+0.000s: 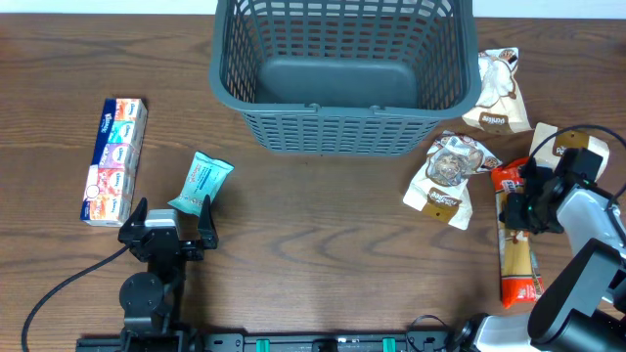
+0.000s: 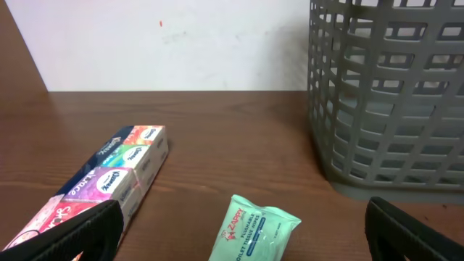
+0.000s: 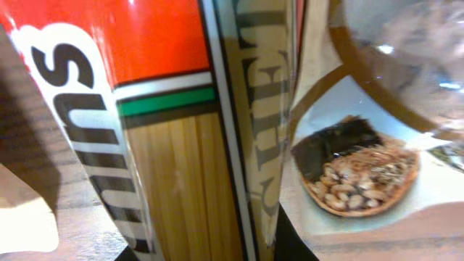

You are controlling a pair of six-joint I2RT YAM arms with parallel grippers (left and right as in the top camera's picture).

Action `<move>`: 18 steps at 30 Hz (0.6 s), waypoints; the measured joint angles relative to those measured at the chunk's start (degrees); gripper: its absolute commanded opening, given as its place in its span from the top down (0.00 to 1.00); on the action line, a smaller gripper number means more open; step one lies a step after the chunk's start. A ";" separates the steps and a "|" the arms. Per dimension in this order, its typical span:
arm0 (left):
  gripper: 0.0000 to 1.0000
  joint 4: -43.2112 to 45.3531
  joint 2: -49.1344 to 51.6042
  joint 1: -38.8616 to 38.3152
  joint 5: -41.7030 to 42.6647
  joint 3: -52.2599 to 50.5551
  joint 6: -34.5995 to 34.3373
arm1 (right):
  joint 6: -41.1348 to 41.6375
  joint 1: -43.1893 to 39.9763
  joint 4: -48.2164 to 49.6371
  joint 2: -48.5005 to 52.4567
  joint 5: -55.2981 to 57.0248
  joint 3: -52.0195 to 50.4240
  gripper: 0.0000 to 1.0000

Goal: Pack container
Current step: 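Lift the spaghetti package and carry it toward the grey basket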

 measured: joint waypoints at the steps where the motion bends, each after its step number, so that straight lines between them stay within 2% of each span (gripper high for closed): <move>1: 0.01 0.00 0.00 0.00 0.00 0.00 0.00 | 0.87 0.00 -0.59 -0.22 -0.07 0.52 0.99; 8: 0.01 0.00 0.00 0.00 0.00 0.00 -0.02 | 7.34 0.00 -4.68 -8.31 -1.25 7.58 0.98; 18: 0.01 0.00 0.00 0.00 0.00 0.00 0.00 | 9.90 4.07 -5.84 -21.20 -2.78 17.97 0.99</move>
